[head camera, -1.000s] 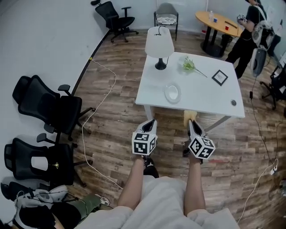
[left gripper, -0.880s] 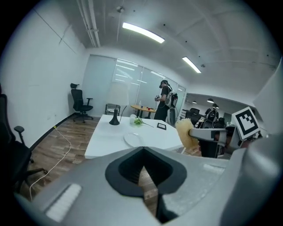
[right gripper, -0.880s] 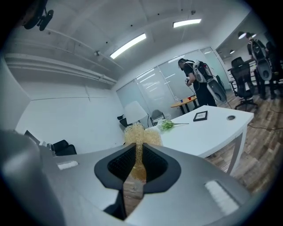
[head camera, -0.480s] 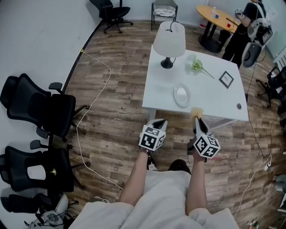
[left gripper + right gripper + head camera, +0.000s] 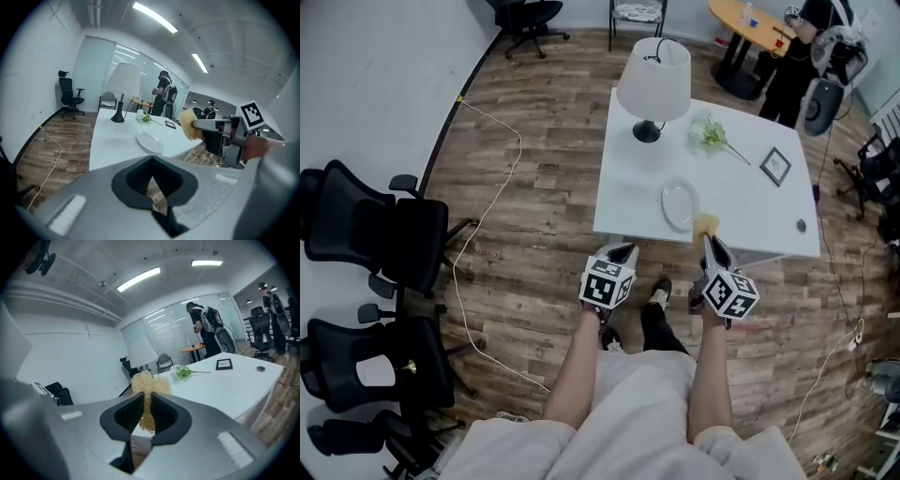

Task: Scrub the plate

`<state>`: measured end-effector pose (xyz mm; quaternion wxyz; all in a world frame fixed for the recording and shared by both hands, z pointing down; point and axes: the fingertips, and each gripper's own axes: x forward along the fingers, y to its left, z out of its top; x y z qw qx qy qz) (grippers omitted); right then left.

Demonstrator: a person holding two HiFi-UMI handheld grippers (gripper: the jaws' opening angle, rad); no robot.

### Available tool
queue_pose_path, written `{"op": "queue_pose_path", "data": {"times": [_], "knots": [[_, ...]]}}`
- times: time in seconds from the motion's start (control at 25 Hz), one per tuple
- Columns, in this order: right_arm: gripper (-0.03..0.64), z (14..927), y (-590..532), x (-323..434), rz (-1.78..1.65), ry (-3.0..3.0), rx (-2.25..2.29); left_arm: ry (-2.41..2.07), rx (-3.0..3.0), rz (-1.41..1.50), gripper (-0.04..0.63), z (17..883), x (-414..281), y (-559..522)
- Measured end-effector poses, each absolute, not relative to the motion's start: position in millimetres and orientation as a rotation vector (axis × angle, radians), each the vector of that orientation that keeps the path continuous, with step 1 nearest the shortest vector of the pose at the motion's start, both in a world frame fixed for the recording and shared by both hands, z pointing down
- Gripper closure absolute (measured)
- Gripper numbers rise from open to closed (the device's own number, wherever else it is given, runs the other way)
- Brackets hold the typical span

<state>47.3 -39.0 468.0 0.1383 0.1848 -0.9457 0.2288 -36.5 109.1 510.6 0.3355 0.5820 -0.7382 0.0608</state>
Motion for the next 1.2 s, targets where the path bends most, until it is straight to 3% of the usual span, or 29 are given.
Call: {"op": "queue_pose_path", "data": {"times": [0.64,1.2], "knots": [[0.549,456,-149,-56,0.601,-2.750,0.274,-2.072,1.357,0.142,0.594,488,-126,22],[0.549,535,-176,-103,0.312,-2.480,-0.096,-2.073,1.148,0.112,0.594,537,-132,-32]]}}
